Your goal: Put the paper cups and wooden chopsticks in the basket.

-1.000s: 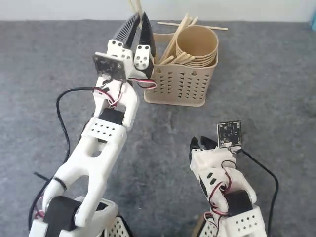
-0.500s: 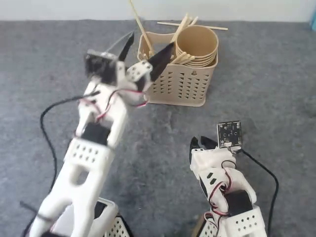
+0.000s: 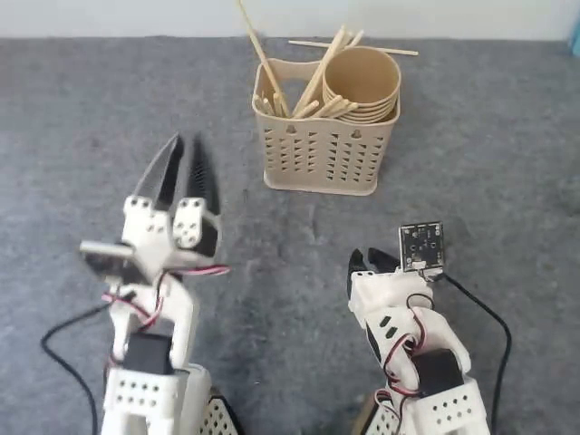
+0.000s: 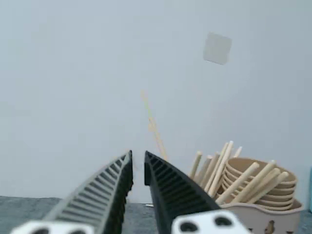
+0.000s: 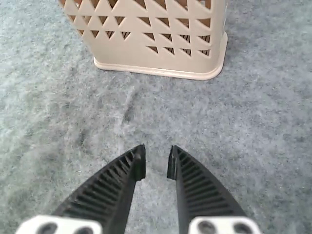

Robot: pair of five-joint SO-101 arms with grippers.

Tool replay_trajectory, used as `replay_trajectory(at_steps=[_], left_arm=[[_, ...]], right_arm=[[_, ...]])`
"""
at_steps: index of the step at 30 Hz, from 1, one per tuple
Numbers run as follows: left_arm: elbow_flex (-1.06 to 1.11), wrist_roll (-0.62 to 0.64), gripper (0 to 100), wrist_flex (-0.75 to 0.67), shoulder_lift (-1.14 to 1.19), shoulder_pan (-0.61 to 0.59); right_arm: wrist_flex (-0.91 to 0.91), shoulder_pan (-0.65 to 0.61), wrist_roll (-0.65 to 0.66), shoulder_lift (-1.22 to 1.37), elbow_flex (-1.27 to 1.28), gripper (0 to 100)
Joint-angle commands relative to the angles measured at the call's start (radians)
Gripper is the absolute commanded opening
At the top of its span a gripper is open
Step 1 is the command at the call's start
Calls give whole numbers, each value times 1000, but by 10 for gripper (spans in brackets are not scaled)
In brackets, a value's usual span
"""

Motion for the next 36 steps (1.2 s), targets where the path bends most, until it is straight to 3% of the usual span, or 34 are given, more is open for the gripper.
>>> replay_trajectory(at_steps=[1,6,9,18,21,32,36], left_arm=[[170,28,10,2,-230,-84],[171,110,10,259,-293,-152],[176,126,10,414,-284,-152],[176,-78,10,835,-284,-149],[176,-104,11,954,-284,-149],[176,-106,11,1168,-284,-150],[176,-101,11,1220,-284,-158]], right_arm=[[-28,33,14,-15,18,83],[-108,168,8,-15,6,0],[-127,202,8,-15,6,5],[-104,248,18,-15,5,7],[-8,246,112,-13,17,7],[380,197,265,-12,18,9],[409,196,236,-13,18,8]])
